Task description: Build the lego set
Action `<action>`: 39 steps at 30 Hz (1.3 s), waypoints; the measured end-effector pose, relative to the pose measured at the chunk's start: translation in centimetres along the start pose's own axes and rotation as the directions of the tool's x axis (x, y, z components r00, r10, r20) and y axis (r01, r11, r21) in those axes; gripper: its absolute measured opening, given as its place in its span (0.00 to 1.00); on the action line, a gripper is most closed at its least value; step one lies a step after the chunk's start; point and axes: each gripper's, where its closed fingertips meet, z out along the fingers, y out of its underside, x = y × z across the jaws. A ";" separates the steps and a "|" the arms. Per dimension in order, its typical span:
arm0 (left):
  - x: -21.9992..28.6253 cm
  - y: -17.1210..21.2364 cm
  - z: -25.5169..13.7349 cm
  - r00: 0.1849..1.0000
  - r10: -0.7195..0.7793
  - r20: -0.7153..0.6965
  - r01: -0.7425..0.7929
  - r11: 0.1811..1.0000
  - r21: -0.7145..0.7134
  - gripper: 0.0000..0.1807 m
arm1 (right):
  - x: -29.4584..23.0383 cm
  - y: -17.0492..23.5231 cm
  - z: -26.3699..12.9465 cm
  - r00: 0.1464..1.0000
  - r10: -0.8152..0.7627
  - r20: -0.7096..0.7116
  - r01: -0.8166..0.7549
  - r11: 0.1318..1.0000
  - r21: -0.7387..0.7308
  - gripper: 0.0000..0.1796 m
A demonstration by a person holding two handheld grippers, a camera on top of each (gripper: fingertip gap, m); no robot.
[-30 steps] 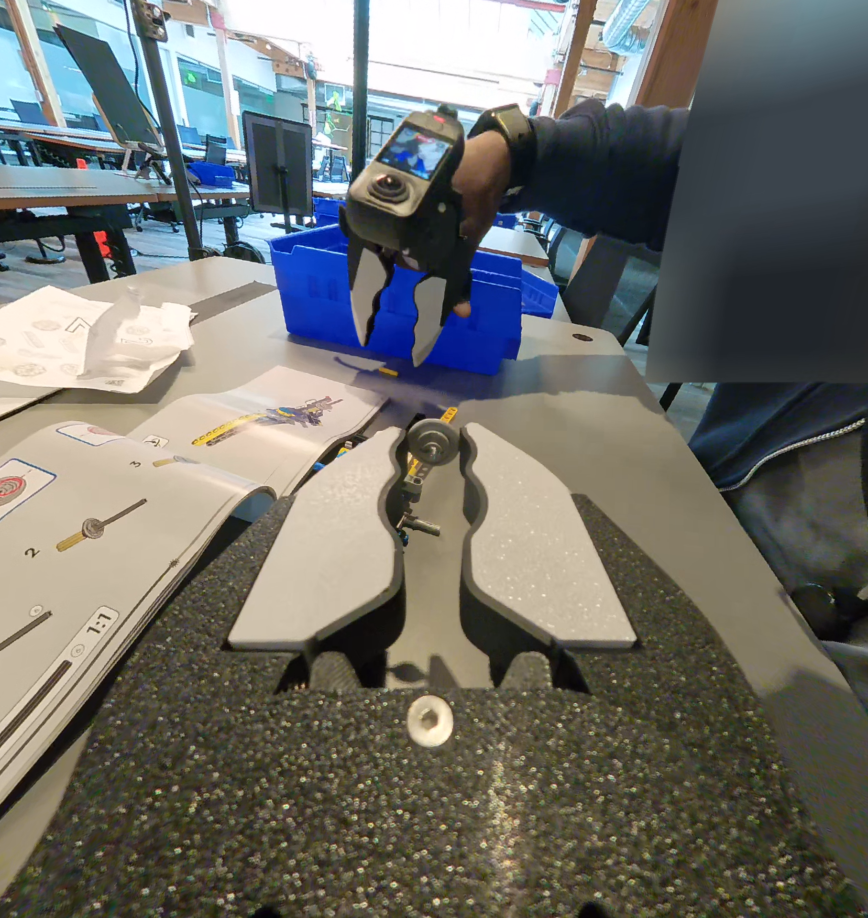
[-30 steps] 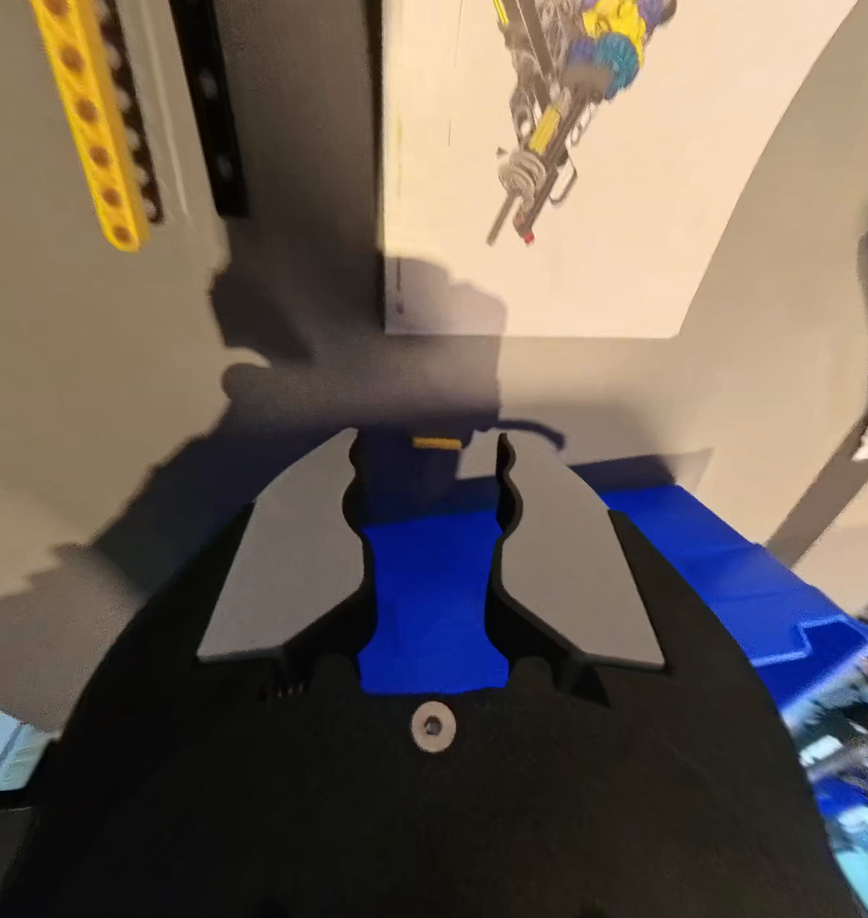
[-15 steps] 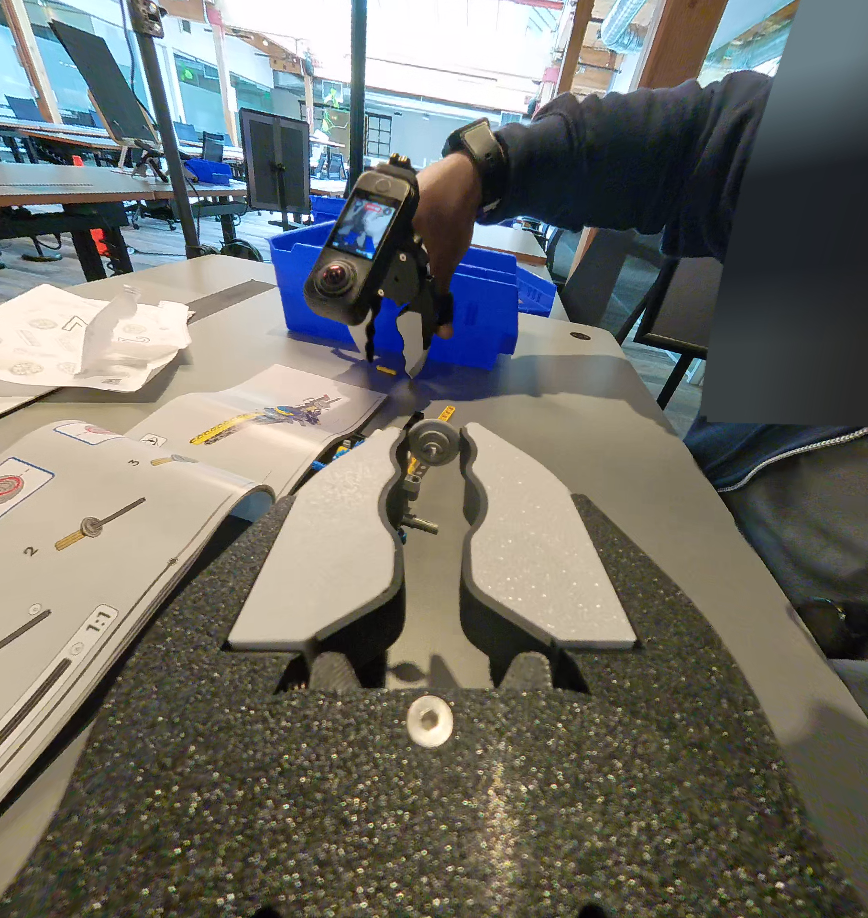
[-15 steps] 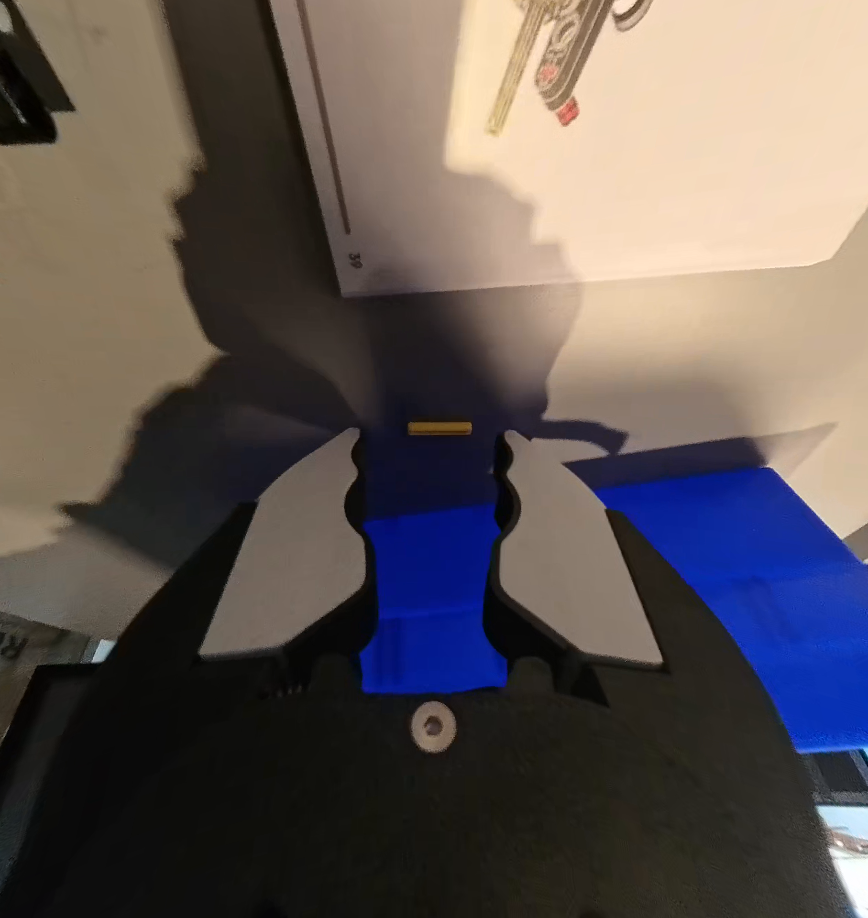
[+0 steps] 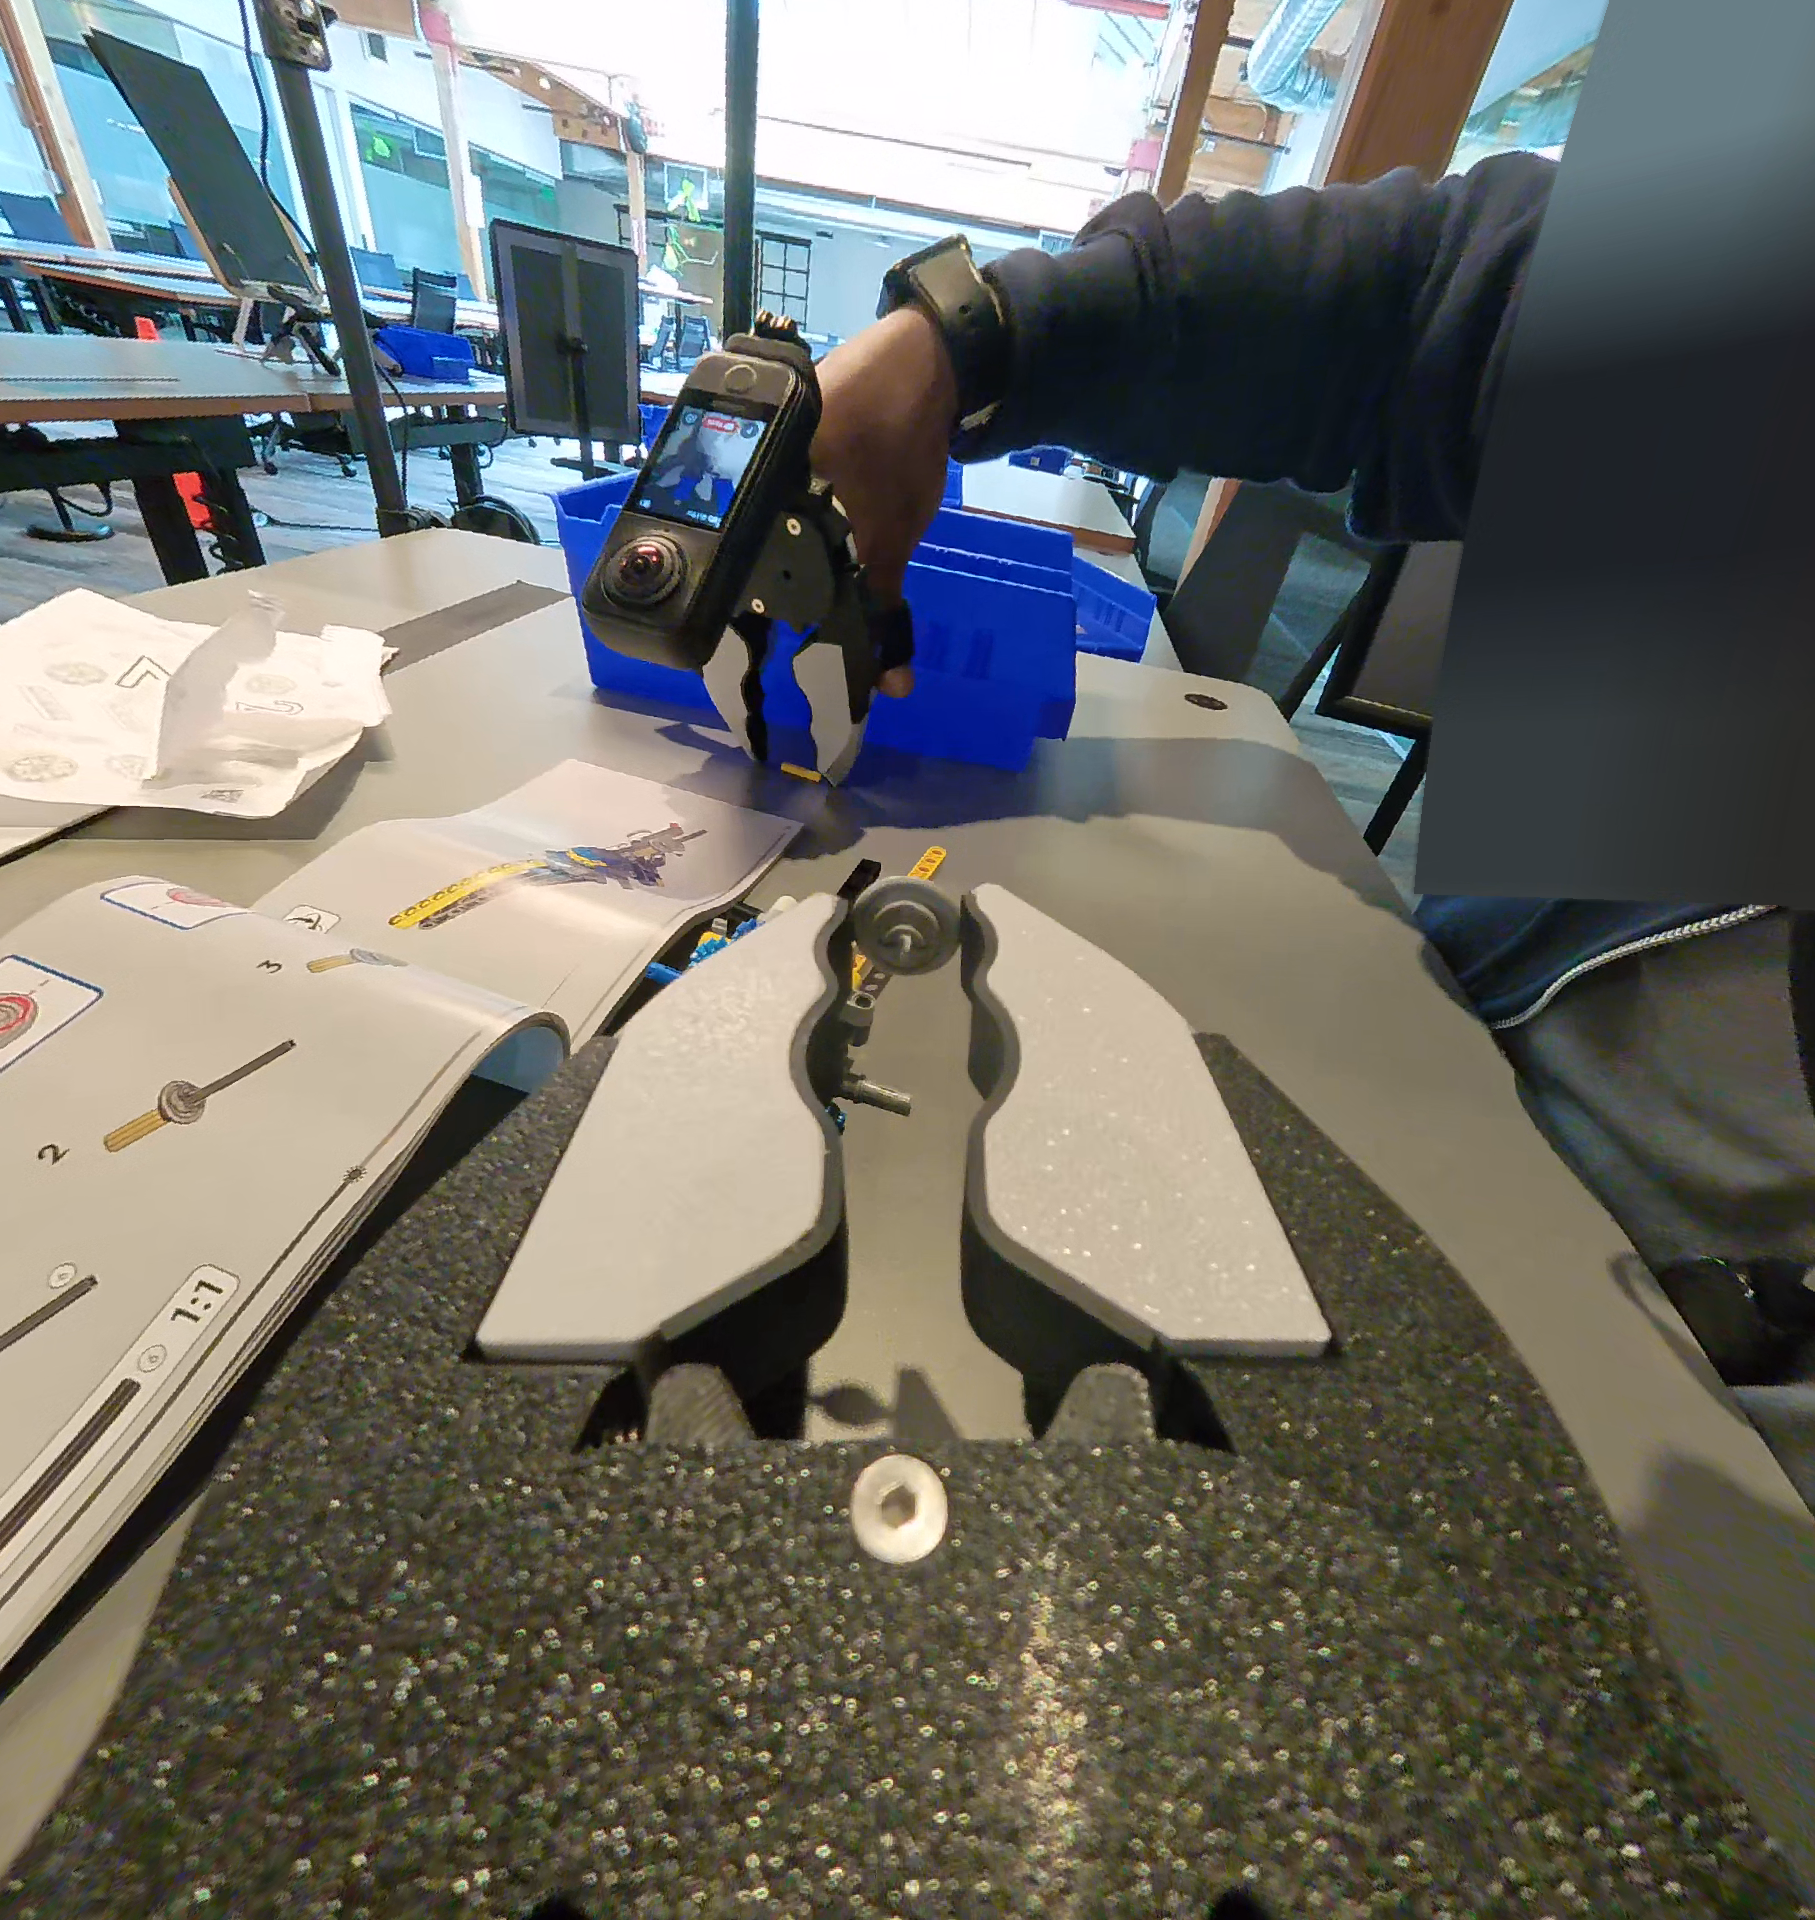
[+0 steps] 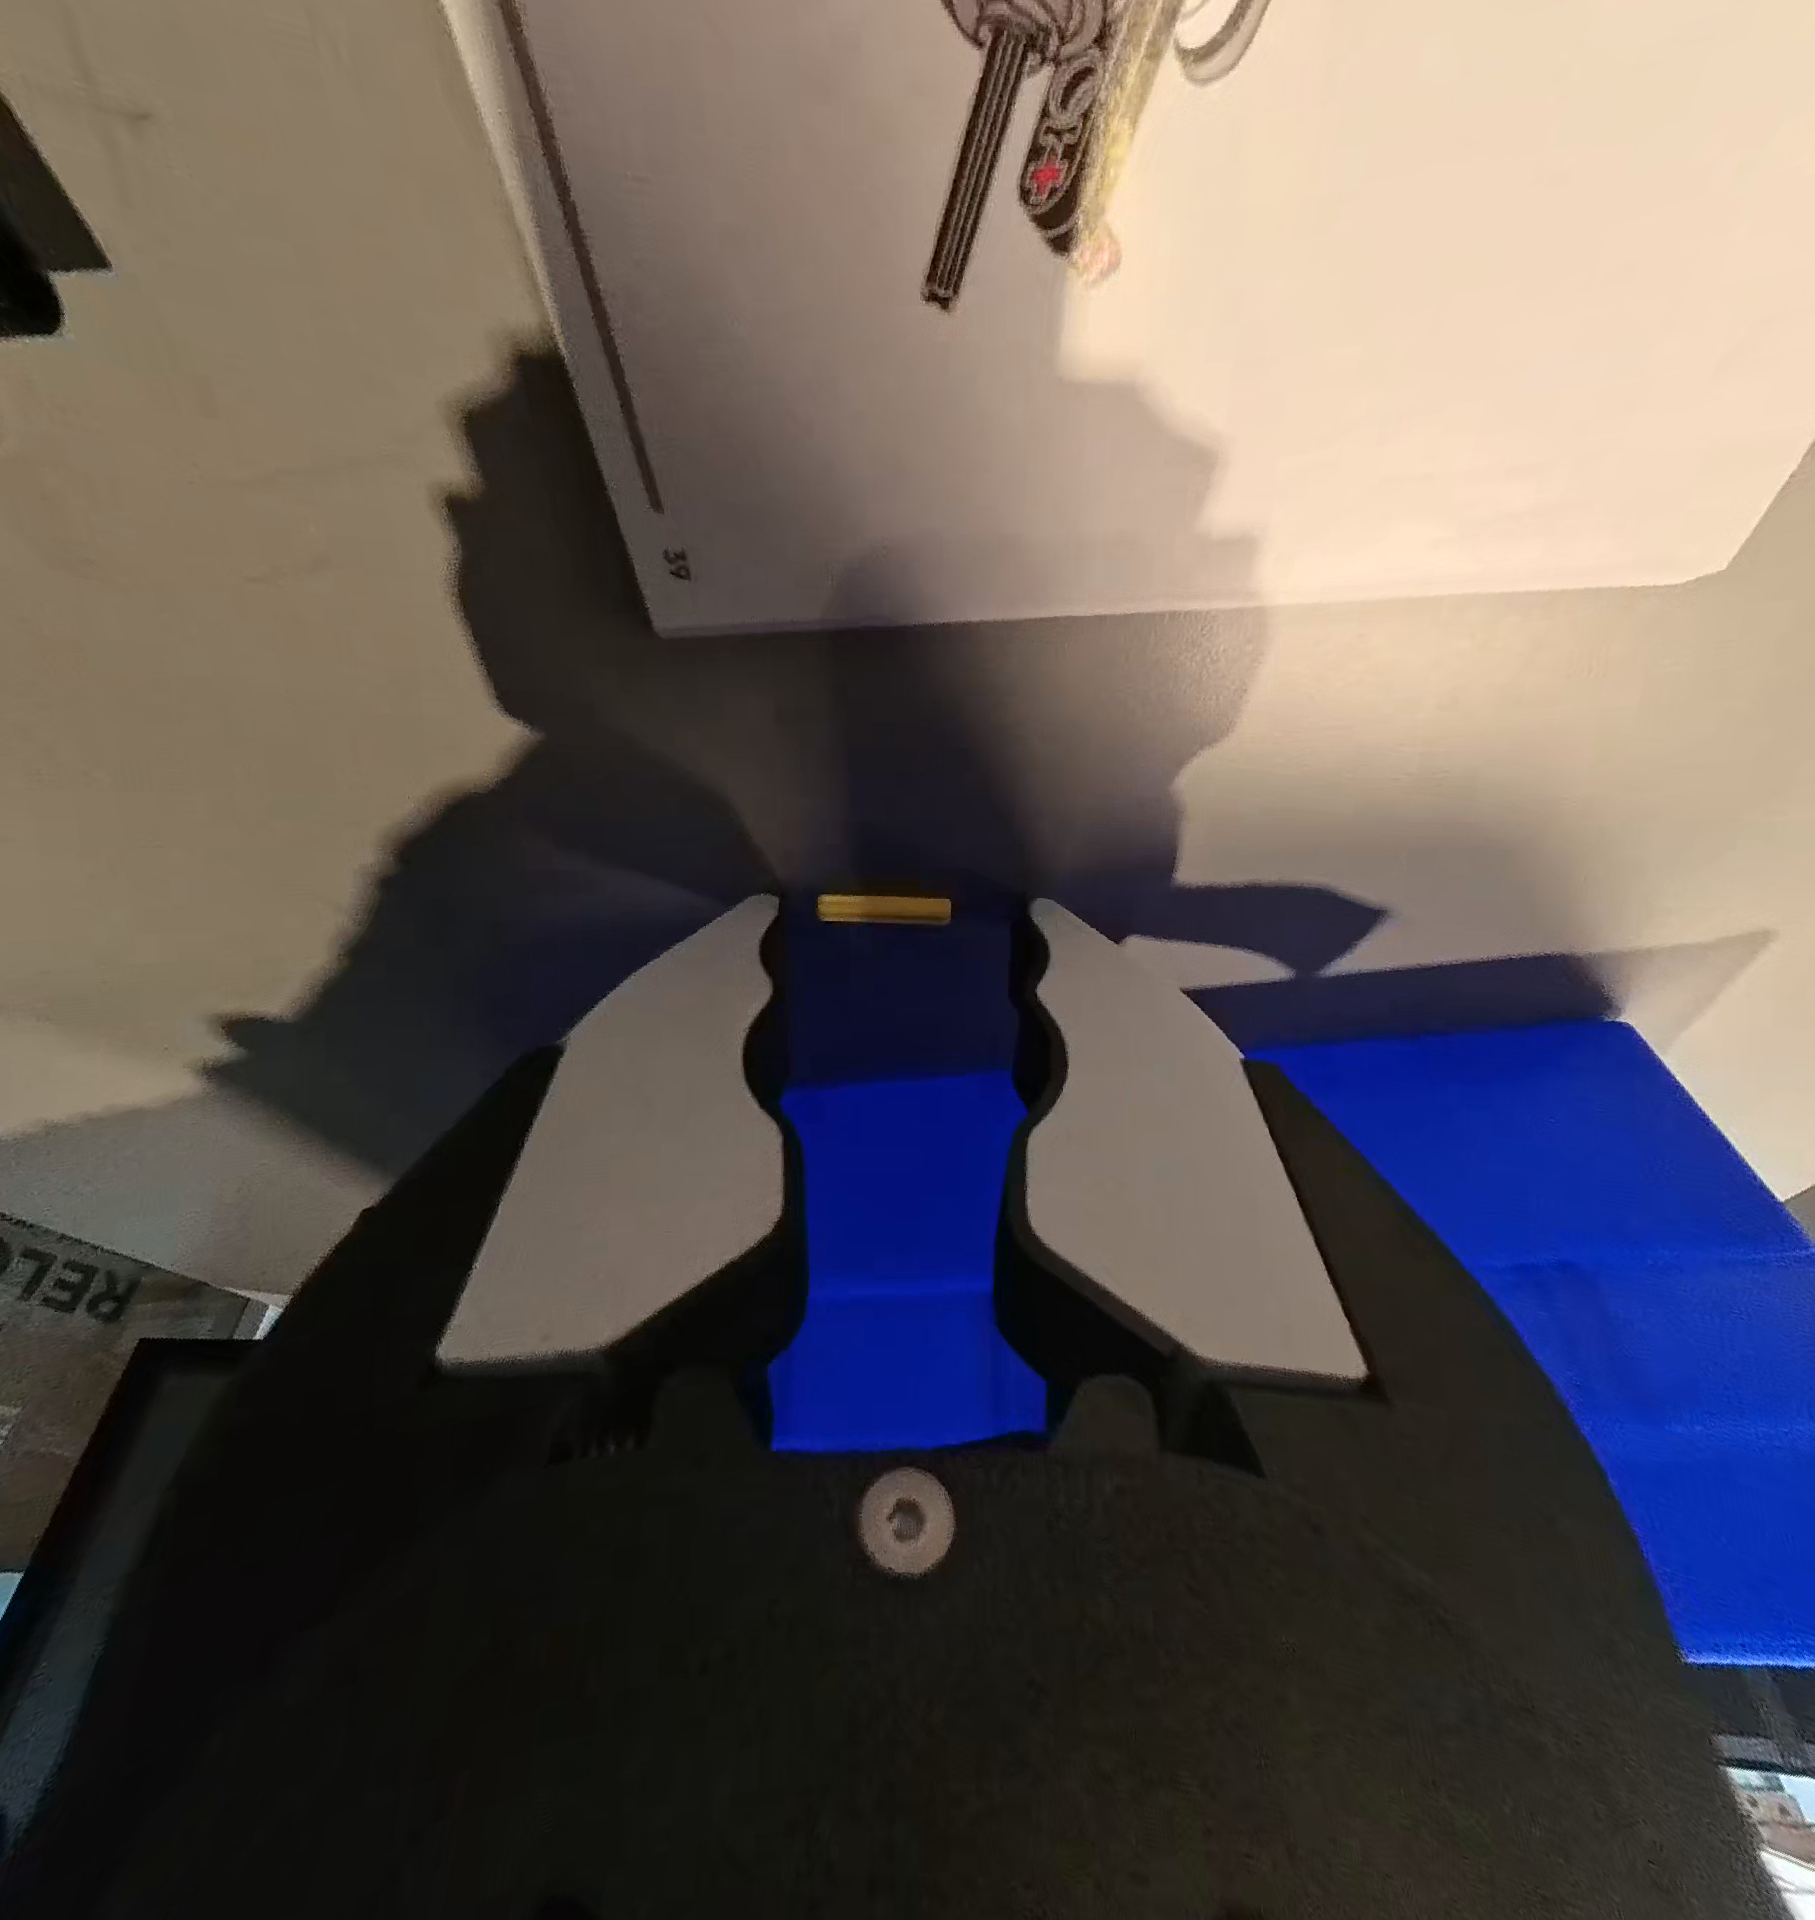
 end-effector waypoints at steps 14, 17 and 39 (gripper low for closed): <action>-0.1 0.0 -0.1 1.000 0.004 0.005 -0.004 1.000 -0.001 0.11 | 0.7 -1.2 -4.8 0.995 0.020 -0.100 0.001 0.978 0.207 0.13; -0.1 0.0 -0.2 1.000 0.003 0.007 -0.003 1.000 0.001 0.11 | 2.6 0.1 -10.3 0.977 0.129 -0.168 -0.056 0.922 0.383 0.13; -1.2 0.9 -0.1 0.999 -0.007 0.032 0.007 1.000 0.002 0.11 | 12.1 12.2 -2.7 0.764 0.639 0.089 -0.560 0.589 0.583 0.16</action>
